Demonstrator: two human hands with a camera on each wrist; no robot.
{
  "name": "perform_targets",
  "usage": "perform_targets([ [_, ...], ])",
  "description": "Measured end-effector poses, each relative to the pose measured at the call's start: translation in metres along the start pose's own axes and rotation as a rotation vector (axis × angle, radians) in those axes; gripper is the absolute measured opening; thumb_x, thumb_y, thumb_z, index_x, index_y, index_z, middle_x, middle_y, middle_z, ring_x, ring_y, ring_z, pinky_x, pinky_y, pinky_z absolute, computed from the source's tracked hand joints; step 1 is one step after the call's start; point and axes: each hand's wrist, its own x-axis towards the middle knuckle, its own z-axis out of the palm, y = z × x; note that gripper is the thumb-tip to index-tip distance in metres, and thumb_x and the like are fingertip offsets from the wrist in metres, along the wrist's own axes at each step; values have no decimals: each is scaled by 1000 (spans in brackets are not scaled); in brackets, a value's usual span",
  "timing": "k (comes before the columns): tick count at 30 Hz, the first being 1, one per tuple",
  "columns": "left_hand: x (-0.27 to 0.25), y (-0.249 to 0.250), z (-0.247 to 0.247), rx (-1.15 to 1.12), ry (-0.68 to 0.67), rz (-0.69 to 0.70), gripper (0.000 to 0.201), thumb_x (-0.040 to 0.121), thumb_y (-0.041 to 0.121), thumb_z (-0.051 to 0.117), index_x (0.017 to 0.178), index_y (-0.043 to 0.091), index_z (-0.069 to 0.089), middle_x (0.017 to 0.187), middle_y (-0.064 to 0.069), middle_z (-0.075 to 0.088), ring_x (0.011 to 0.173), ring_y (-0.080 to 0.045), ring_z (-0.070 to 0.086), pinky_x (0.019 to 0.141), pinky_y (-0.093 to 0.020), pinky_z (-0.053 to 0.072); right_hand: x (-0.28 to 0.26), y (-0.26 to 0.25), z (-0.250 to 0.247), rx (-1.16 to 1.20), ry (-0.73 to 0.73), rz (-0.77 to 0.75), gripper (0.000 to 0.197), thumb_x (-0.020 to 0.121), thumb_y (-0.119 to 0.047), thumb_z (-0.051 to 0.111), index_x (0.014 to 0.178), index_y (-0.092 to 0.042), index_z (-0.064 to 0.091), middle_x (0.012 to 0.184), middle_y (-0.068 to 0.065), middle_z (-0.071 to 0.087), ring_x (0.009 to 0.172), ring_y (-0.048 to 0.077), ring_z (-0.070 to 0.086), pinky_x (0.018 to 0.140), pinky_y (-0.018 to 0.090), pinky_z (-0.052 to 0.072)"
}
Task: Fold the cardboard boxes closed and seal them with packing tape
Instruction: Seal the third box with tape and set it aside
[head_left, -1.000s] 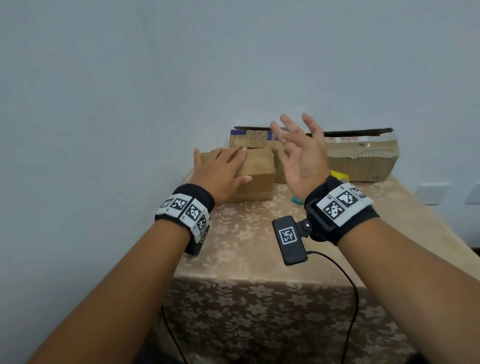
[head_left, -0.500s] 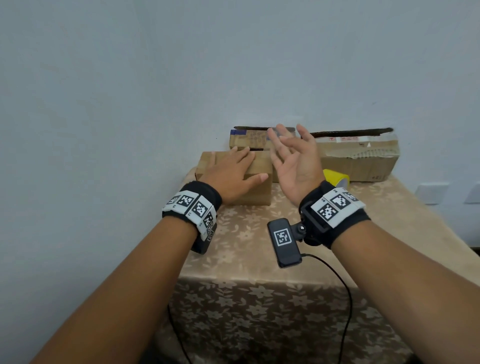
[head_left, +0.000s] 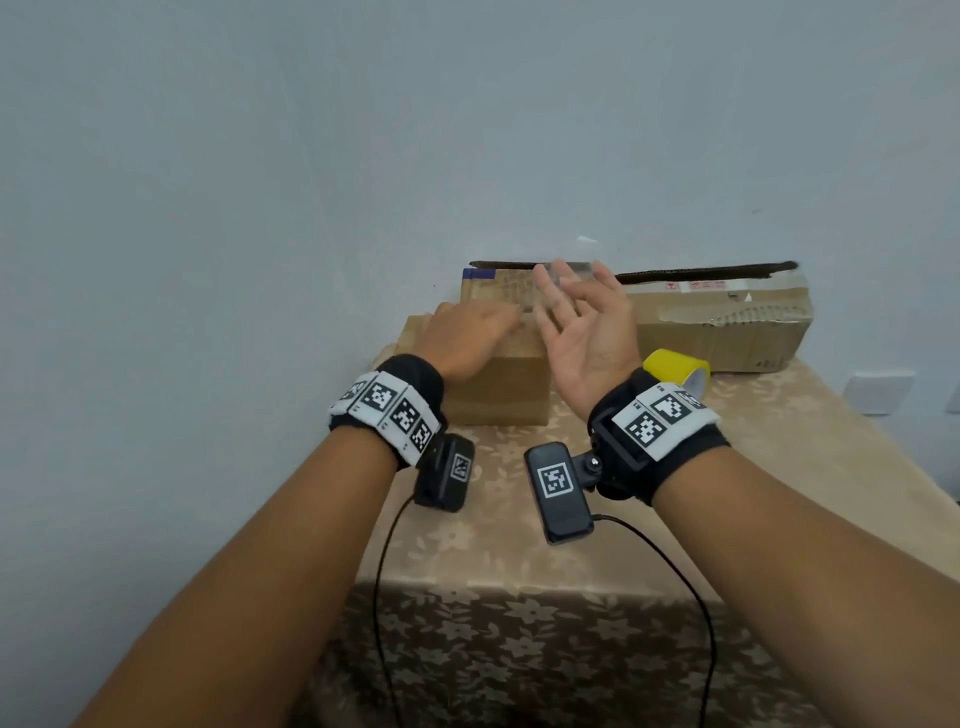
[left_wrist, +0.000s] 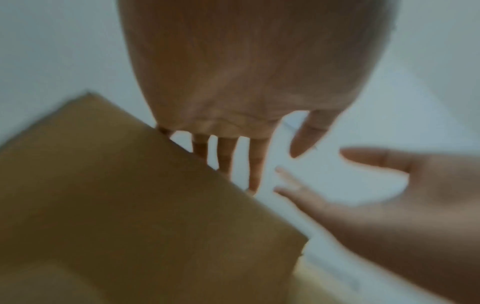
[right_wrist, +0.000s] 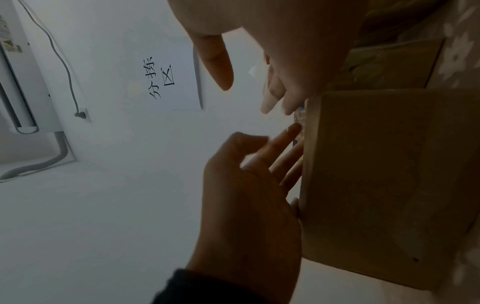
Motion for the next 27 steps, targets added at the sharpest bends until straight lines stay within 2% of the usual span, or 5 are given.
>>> perform_targets([
  [4,7,9,-13,-493,29,-189,45,103,52,46,101,18,75,124,-2,66,119,-20,58,100,-34,39,1,3,-1,-13,3,2,60,95,10,46,147,-18,35,141,15,57,126,29,64,116,42,42],
  [11,14,7,-13,-600,-3,-248,43,87,45,73,106,7,76,115,-6,74,110,-21,68,106,-41,49,0,0,-2,-5,2,4,61,95,12,46,147,-18,35,142,16,57,127,31,63,117,46,41],
  [14,13,9,-14,-603,13,-241,15,94,28,72,90,14,72,114,-5,71,109,-18,63,97,-33,49,-1,-1,-2,-8,2,12,61,95,12,46,147,-19,36,141,15,58,126,30,64,116,44,42],
  [19,11,19,-20,-703,-3,-291,12,96,13,58,85,13,63,87,-5,62,82,-19,55,68,-25,42,-1,1,-4,-66,6,22,51,95,9,50,138,-19,42,140,13,61,123,30,66,114,46,44],
  [27,13,13,-28,-815,30,-374,24,96,20,44,72,20,41,87,-1,61,81,-10,54,85,-32,39,3,-8,-14,-275,198,-99,35,91,1,72,113,-18,52,119,21,70,99,34,75,82,51,63],
])
